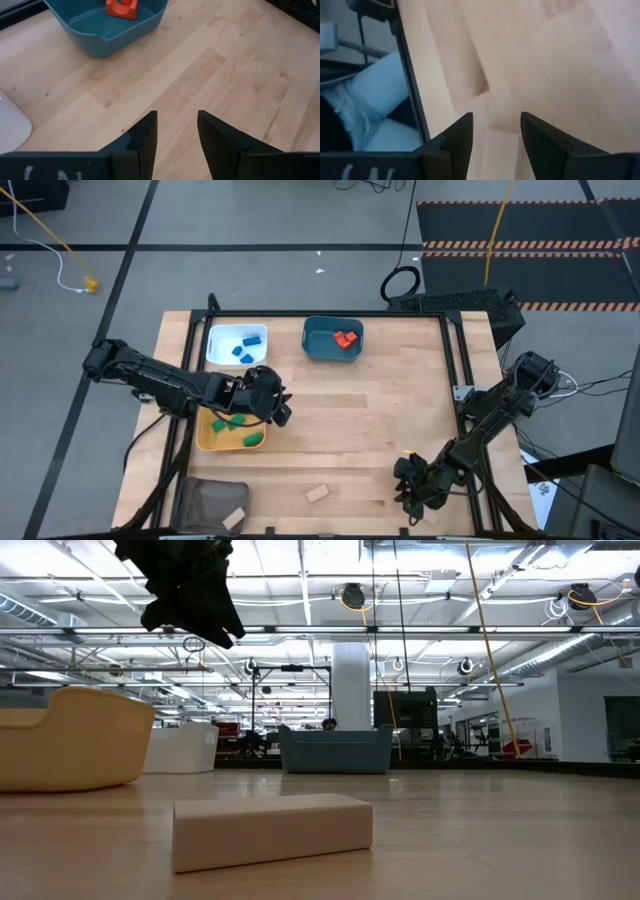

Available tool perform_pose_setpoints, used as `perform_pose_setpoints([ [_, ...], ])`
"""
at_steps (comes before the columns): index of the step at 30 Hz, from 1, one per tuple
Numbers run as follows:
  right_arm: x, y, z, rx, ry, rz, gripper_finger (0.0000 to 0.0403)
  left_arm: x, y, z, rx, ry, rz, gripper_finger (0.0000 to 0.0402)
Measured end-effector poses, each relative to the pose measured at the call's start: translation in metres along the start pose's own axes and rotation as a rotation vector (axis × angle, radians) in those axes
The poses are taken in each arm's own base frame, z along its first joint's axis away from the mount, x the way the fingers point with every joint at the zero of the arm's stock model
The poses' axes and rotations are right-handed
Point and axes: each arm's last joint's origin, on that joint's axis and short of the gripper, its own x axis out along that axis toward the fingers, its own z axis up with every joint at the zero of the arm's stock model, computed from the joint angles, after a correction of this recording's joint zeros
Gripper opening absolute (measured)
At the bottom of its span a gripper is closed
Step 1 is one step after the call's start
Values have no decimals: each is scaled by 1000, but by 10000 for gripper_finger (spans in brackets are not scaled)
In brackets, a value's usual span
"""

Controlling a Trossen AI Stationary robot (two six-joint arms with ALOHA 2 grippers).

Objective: Sort & place blocks by color
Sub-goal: Put the right brown wooden block into the black bin

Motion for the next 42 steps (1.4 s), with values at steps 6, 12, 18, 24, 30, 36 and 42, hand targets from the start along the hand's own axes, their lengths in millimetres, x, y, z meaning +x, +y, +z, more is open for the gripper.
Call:
perform_pose_setpoints([
  [6,0,4,0,61,111,66,169,0,0,0,-2,0,0,143],
  [12,0,8,1,68,105,118,201,0,0,0,-11,0,0,143],
  [18,0,-1,-2,168,133,10,213,0,0,0,-3,1,0,143],
  [24,-3,3,-2,206,140,-14,194,0,0,0,3,0,0,143],
  [30,-16,14,3,161,159,-167,178,0,0,0,3,1,0,143],
  [36,-10,13,1,156,145,-207,176,0,0,0,9,2,1,143],
  [42,21,18,-10,166,205,-145,176,0,0,0,18,3,2,143],
])
